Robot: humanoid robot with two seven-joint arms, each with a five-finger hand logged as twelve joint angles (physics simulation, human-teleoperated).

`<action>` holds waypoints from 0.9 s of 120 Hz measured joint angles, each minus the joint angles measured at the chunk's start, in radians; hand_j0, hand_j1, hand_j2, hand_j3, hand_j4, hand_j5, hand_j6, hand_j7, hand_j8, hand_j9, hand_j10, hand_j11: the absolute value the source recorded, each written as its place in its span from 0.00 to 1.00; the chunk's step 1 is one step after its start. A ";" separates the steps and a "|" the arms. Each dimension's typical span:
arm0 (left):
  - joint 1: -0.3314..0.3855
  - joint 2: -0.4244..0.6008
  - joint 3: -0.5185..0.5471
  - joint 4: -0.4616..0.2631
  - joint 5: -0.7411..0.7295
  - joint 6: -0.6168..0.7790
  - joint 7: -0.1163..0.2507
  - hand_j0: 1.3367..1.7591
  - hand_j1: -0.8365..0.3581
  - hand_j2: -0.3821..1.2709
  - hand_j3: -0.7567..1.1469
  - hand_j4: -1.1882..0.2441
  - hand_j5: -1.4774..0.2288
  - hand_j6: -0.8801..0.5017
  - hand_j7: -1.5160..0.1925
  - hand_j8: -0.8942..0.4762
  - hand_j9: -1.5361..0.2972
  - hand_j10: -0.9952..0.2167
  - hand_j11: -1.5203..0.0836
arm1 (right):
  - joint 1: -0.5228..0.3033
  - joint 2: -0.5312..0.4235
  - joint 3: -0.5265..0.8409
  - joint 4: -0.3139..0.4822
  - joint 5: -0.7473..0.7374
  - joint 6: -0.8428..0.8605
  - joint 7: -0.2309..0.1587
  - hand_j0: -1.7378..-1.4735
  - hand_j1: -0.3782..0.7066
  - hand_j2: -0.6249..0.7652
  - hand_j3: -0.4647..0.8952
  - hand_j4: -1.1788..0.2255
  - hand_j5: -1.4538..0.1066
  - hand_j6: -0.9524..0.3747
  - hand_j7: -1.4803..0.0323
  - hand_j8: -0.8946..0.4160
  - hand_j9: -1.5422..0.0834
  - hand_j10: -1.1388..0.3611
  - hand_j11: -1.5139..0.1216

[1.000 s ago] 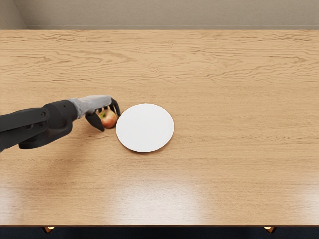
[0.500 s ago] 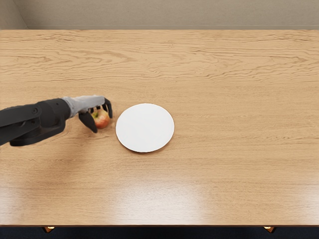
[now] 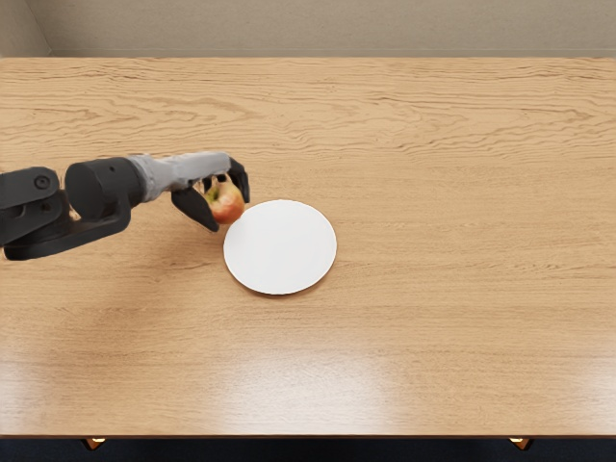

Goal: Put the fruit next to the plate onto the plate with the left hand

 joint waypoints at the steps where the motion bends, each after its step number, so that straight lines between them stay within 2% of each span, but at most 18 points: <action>1: 0.000 -0.006 -0.001 -0.001 0.000 0.000 -0.002 0.75 0.46 0.36 0.40 0.47 0.33 0.38 0.38 0.34 0.35 0.28 0.39 | 0.000 0.000 0.000 0.000 0.000 0.000 0.000 0.30 0.03 0.45 0.34 0.84 0.93 0.72 0.98 0.68 0.95 0.76 0.93; 15: 0.000 -0.052 -0.005 -0.004 -0.001 -0.004 -0.023 0.75 0.46 0.38 0.40 0.48 0.33 0.39 0.37 0.33 0.35 0.28 0.39 | 0.000 0.000 0.000 0.000 0.000 0.000 0.000 0.30 0.03 0.45 0.34 0.84 0.93 0.72 0.98 0.68 0.95 0.76 0.93; 27: 0.007 -0.092 -0.004 0.031 -0.001 -0.020 -0.029 0.75 0.47 0.36 0.40 0.48 0.34 0.39 0.38 0.33 0.36 0.28 0.40 | 0.000 0.000 0.000 0.000 0.000 0.000 0.000 0.30 0.03 0.45 0.34 0.84 0.93 0.72 0.98 0.68 0.95 0.76 0.93; 32: 0.005 -0.098 -0.004 0.044 0.000 -0.022 -0.031 0.75 0.49 0.34 0.40 0.47 0.37 0.37 0.41 0.31 0.39 0.31 0.43 | 0.000 0.000 0.000 0.000 0.000 0.000 0.000 0.30 0.03 0.45 0.34 0.84 0.93 0.72 0.98 0.68 0.95 0.76 0.93; 64: 0.013 -0.104 -0.007 0.075 -0.002 -0.016 -0.062 0.76 0.69 0.28 0.40 0.61 0.60 0.44 0.63 0.44 0.60 0.54 0.67 | 0.000 0.000 0.000 0.000 0.000 0.000 0.000 0.30 0.03 0.45 0.34 0.84 0.93 0.72 0.98 0.68 0.95 0.76 0.93; 71: 0.017 -0.081 -0.022 0.078 -0.039 -0.017 -0.091 0.76 0.75 0.27 0.40 0.66 0.66 0.48 0.68 0.48 0.65 0.60 0.73 | 0.000 0.000 0.000 0.000 0.000 0.000 0.000 0.30 0.03 0.45 0.34 0.84 0.93 0.72 0.98 0.68 0.95 0.76 0.93; 80: 0.038 -0.065 -0.032 0.092 -0.092 -0.021 -0.172 0.76 0.82 0.26 0.40 0.71 0.72 0.52 0.74 0.53 0.70 0.66 0.79 | 0.000 0.000 0.000 0.000 0.000 0.000 0.000 0.30 0.03 0.45 0.34 0.84 0.93 0.72 0.98 0.68 0.95 0.76 0.93; 90: 0.068 -0.023 -0.037 0.109 -0.126 -0.023 -0.305 0.76 0.87 0.25 0.40 0.74 0.76 0.56 0.79 0.57 0.74 0.71 0.84 | 0.000 0.000 0.000 0.000 0.000 0.000 0.000 0.30 0.03 0.45 0.34 0.84 0.93 0.72 0.98 0.68 0.95 0.76 0.93; 94: 0.087 -0.012 -0.039 0.121 -0.137 -0.023 -0.376 0.76 0.89 0.25 0.40 0.75 0.78 0.57 0.80 0.58 0.76 0.73 0.86 | 0.000 0.000 0.000 0.000 0.000 0.000 0.000 0.30 0.03 0.45 0.34 0.84 0.93 0.72 0.98 0.68 0.95 0.76 0.93; 103: 0.109 -0.003 -0.039 0.167 -0.156 -0.024 -0.578 0.76 0.92 0.24 0.40 0.78 0.80 0.59 0.83 0.60 0.78 0.75 0.88 | 0.000 0.000 0.000 0.000 0.000 0.000 0.000 0.30 0.03 0.45 0.34 0.84 0.93 0.72 0.98 0.68 0.95 0.76 0.93; 108: 0.115 -0.002 -0.038 0.193 -0.164 -0.024 -0.671 0.76 0.93 0.24 0.40 0.78 0.81 0.59 0.84 0.61 0.79 0.76 0.89 | 0.000 0.000 0.000 0.000 0.000 0.000 0.000 0.30 0.03 0.45 0.34 0.84 0.93 0.72 0.98 0.68 0.95 0.76 0.93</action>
